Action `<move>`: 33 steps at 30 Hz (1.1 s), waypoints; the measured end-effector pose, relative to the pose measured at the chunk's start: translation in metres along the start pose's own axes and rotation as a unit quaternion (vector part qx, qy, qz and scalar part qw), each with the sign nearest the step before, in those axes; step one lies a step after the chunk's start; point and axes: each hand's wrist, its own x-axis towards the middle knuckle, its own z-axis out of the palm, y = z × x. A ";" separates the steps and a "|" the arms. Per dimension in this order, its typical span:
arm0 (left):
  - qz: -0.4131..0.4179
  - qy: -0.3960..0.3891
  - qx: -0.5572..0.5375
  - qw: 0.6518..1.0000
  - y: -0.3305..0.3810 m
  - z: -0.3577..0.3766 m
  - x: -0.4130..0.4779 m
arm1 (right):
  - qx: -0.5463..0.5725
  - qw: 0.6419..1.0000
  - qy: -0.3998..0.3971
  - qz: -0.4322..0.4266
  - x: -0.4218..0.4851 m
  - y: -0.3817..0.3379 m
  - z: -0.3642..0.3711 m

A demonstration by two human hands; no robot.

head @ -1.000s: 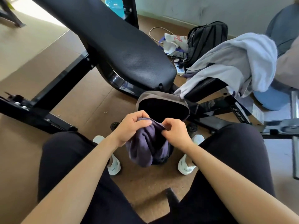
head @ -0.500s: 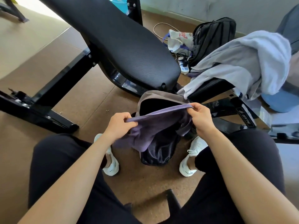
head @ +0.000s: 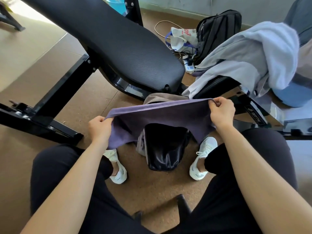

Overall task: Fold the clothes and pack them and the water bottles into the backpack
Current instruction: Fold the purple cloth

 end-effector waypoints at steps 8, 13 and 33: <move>-0.186 -0.286 -0.092 0.935 0.013 -0.003 -0.014 | 0.026 0.991 -0.100 0.088 -0.006 0.013 0.019; -0.231 -0.287 -0.294 0.882 0.012 -0.013 -0.017 | 0.175 0.945 -0.238 0.142 -0.023 0.008 0.024; -0.077 -0.532 -0.190 0.822 0.020 0.010 -0.110 | 0.136 0.857 -0.491 -0.073 -0.145 -0.058 0.009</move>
